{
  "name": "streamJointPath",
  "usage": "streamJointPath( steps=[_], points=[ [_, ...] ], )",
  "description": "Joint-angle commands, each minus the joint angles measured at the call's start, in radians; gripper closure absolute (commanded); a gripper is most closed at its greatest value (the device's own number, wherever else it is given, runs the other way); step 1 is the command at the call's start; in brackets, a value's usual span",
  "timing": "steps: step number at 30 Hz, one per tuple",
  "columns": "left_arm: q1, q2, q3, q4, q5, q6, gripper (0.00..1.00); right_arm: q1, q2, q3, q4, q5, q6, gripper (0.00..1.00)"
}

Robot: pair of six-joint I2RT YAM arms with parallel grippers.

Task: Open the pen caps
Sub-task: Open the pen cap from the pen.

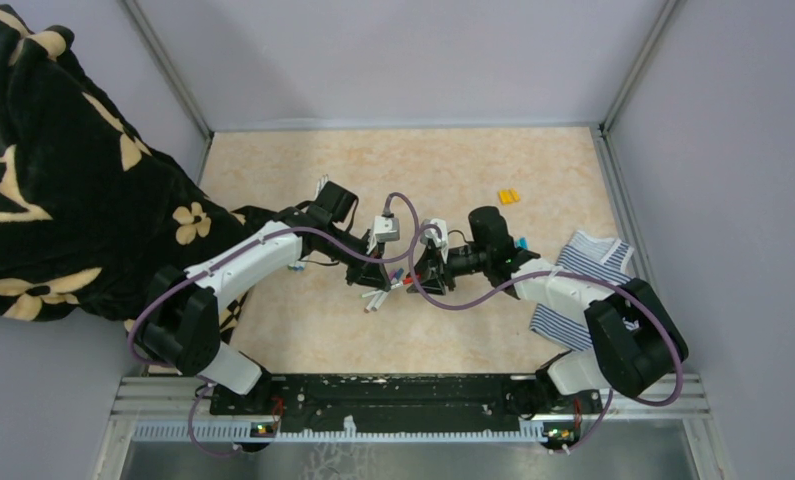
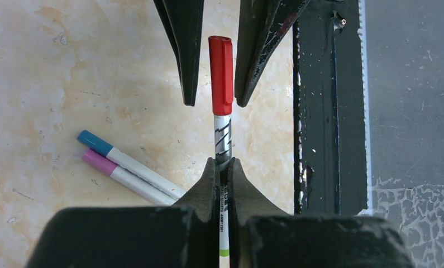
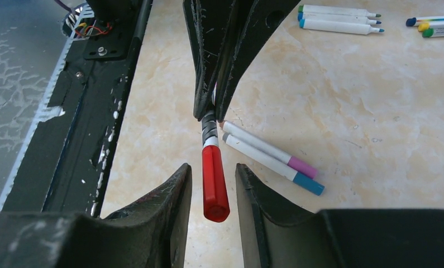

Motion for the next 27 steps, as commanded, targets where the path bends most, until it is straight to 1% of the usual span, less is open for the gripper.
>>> streamJointPath(
  steps=[1,9,12,14,15,17,19,21,22,23,27],
  points=[
    [0.004,0.01,0.0,0.006,0.021,0.013,1.0,0.01,-0.016,0.049,0.039,-0.012,-0.006,0.64],
    [0.004,0.023,-0.001,0.007,0.024,0.013,1.0,0.01,-0.021,0.045,0.067,0.003,0.022,0.63],
    [0.004,0.025,0.0,0.005,0.024,0.012,1.0,0.01,-0.022,0.044,0.071,0.005,0.026,0.65],
    [0.004,0.024,-0.001,0.006,0.024,0.011,1.0,0.011,-0.021,0.044,0.07,0.0,0.025,0.68],
    [0.004,0.023,0.0,0.006,0.025,0.011,1.0,0.01,-0.019,0.044,0.068,-0.004,0.023,0.72],
    [0.004,0.024,-0.001,0.007,0.025,0.01,1.0,0.01,-0.017,0.045,0.061,-0.016,0.016,0.82],
    [0.004,0.024,0.0,0.007,0.023,0.01,1.0,0.01,-0.016,0.05,0.041,-0.032,-0.003,0.98],
    [0.004,0.02,0.0,0.009,0.021,0.007,0.99,0.01,-0.016,0.053,0.027,-0.036,-0.015,1.0],
    [0.004,0.018,0.0,0.01,0.02,0.006,0.96,0.011,-0.016,0.055,0.017,-0.037,-0.021,1.0],
    [0.004,0.016,0.001,0.01,0.018,0.006,0.91,0.011,-0.016,0.057,0.01,-0.039,-0.025,1.0],
    [0.004,0.008,-0.002,0.007,0.014,0.013,0.63,0.009,-0.013,0.068,0.001,-0.036,-0.019,1.0]
  ],
)
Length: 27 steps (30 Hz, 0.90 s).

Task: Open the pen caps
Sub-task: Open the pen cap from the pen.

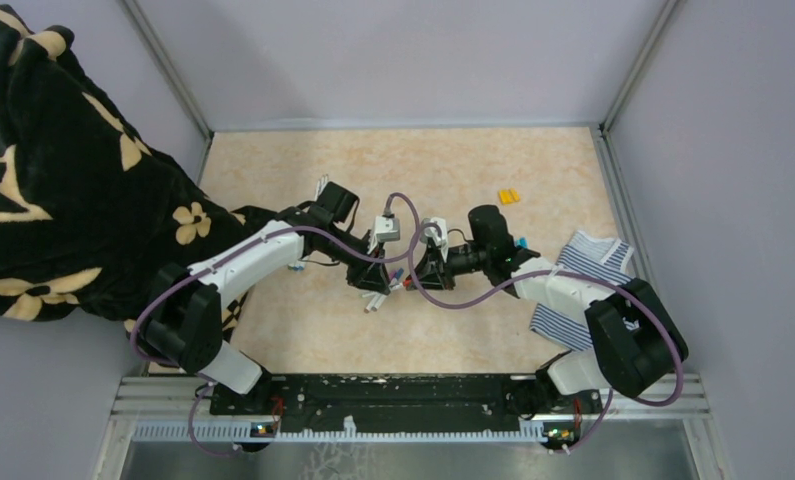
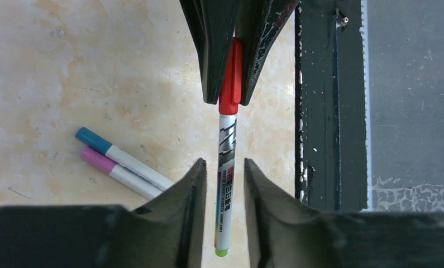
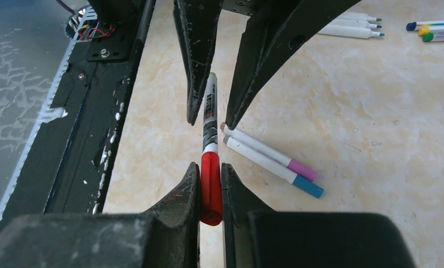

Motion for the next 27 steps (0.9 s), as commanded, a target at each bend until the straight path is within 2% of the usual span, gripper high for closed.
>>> streamJointPath(
  steps=[1,4,9,13,20,27],
  points=[
    [0.004,-0.01,-0.001,0.004,0.014,0.017,0.58,0.009,-0.012,0.062,0.004,-0.028,-0.017,1.0],
    [0.003,-0.013,-0.007,0.005,0.016,0.026,0.48,0.001,-0.008,0.066,0.01,-0.035,0.003,1.0],
    [0.001,-0.013,-0.015,0.009,0.017,0.031,0.47,-0.019,-0.005,0.065,0.041,-0.052,0.051,1.0],
    [0.001,-0.013,-0.015,0.011,0.017,0.031,0.62,-0.026,-0.002,0.065,0.045,-0.059,0.059,1.0],
    [0.001,-0.018,-0.019,0.015,0.009,0.03,1.0,-0.031,0.009,0.07,0.052,-0.067,0.081,1.0],
    [0.001,-0.075,-0.058,0.114,-0.124,-0.029,1.0,-0.054,0.034,0.088,0.057,-0.073,0.141,1.0]
  ],
)
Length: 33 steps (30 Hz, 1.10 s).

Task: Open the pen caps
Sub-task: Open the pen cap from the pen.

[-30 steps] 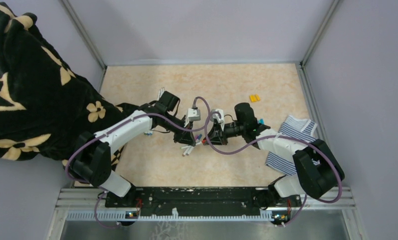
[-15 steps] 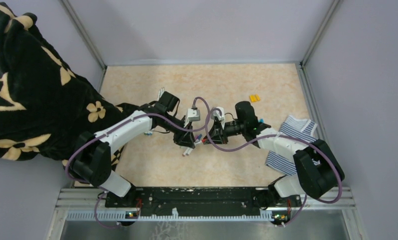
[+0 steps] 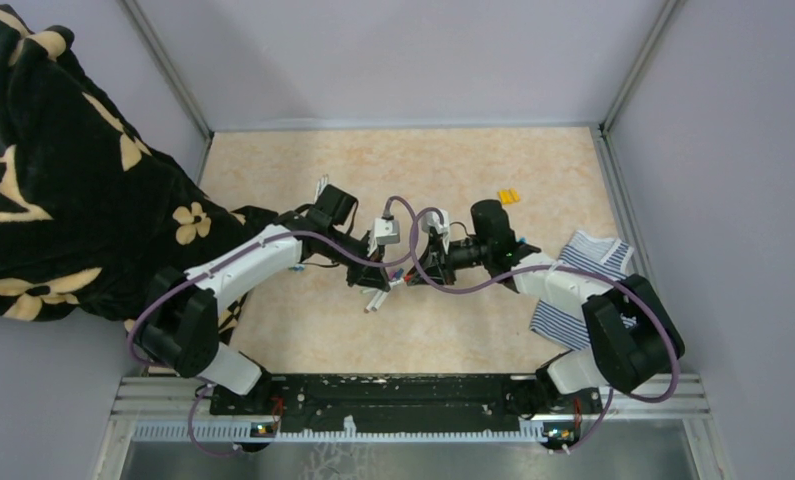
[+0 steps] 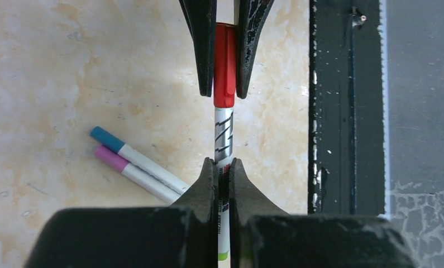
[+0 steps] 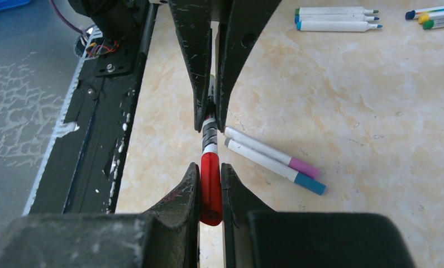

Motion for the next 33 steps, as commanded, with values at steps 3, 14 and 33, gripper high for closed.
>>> streamJointPath(
  steps=[3,14,33],
  points=[
    [0.003,-0.09,-0.049,0.125,-0.165,-0.048,1.0,-0.03,0.027,0.073,0.051,-0.05,0.075,1.0],
    [0.001,-0.085,-0.042,0.093,-0.145,-0.026,1.0,-0.053,0.006,0.058,0.045,-0.05,0.02,1.0],
    [0.011,0.003,-0.011,0.057,-0.21,-0.041,1.0,-0.099,-0.105,0.039,-0.065,-0.064,-0.177,1.0]
  ],
)
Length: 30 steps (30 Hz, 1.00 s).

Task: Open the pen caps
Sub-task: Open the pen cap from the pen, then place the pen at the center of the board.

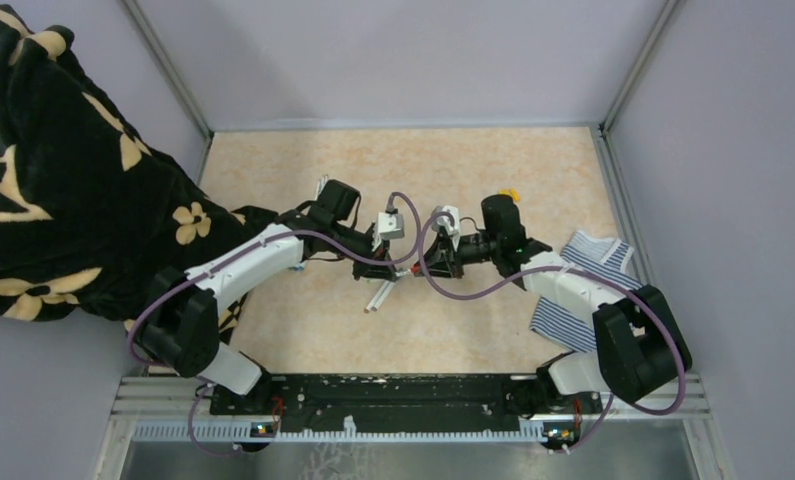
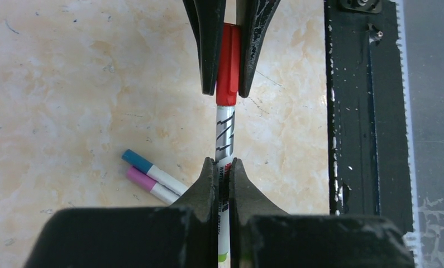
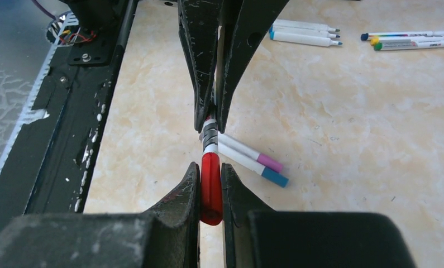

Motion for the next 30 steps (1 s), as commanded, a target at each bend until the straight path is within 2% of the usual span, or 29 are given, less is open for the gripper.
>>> streamJointPath(
  steps=[1,6,19,30],
  points=[
    [0.022,0.005,-0.032,-0.019,-0.204,-0.044,1.0,-0.042,-0.053,0.017,0.024,-0.051,-0.017,1.0],
    [0.021,-0.013,-0.058,0.039,-0.309,-0.065,1.0,-0.062,-0.045,0.026,0.062,-0.055,0.057,1.0],
    [0.033,-0.028,-0.049,0.09,-0.404,-0.139,1.0,-0.135,-0.043,0.023,0.153,-0.071,0.188,1.0],
    [0.292,0.003,0.016,0.195,-0.471,-0.298,1.0,-0.152,-0.047,0.006,0.193,-0.033,0.224,1.0]
  ],
)
